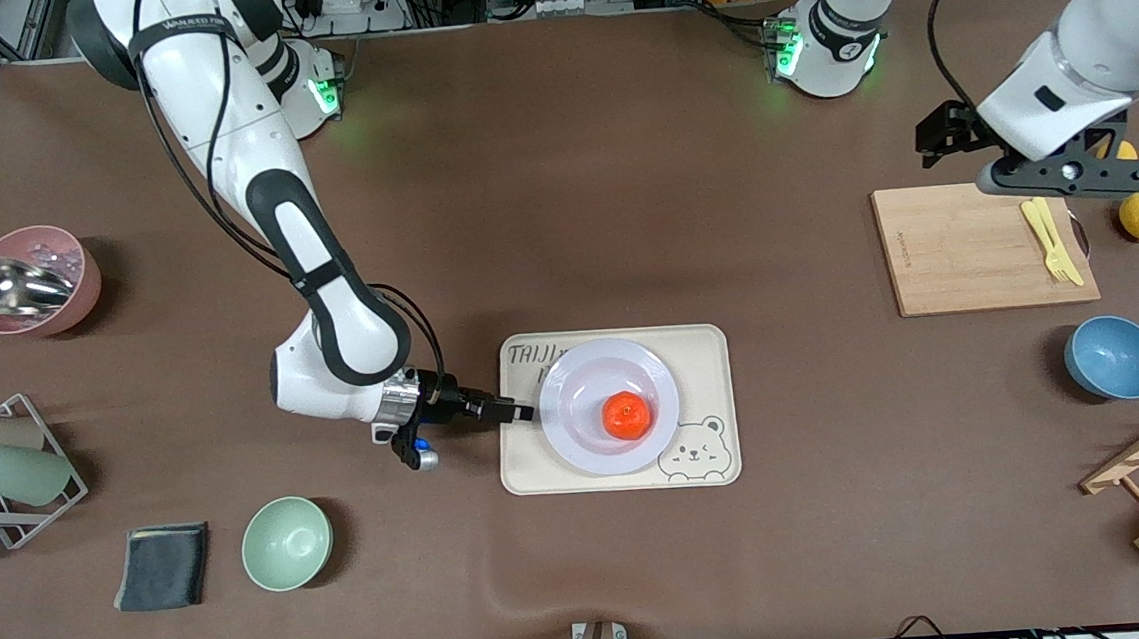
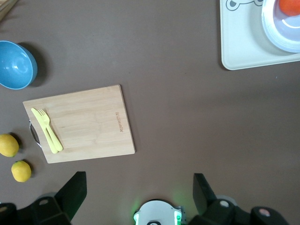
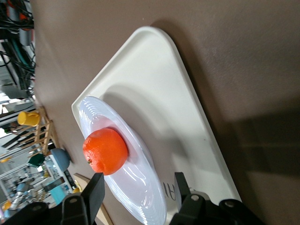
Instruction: Place orange and plate with both arms
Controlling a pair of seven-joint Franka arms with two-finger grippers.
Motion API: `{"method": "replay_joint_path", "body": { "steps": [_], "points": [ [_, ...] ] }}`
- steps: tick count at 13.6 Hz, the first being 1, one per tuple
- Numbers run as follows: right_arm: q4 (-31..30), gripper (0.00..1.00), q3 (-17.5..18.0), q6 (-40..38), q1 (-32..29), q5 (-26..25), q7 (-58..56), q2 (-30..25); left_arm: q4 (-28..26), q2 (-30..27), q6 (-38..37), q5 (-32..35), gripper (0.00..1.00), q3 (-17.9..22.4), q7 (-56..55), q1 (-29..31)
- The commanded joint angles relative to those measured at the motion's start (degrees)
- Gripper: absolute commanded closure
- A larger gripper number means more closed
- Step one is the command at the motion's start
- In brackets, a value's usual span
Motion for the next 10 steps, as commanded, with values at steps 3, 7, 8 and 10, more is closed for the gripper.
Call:
{"method": "replay_joint_path", "body": {
  "steps": [3,7,8,10],
  "points": [
    [4.1,0.25,-0.1,-11.3,-6.4,-12.2,7.3,-1.1,0.3,0.0,0.0,-0.1,0.0,0.0,-0.4,0.8],
    [9.3,0.2,-0.1,-24.8,-14.6,-20.8,7.3,-1.1,0.2,-0.7,-0.7,-0.1,0.0,-0.2,1.7,0.6],
    [10.7,0.2,-0.3,-28.2,-16.2,-23.3,7.3,-1.1,0.2,-0.8,-1.2,-0.1,0.0,-0.2,2.0,0.6],
    [13.5,0.18,-0.3,-33.3,-19.1,-26.5,7.3,-1.1,0.3,-0.9,-1.5,-0.1,0.0,-0.2,1.9,0.5]
  ]
}}
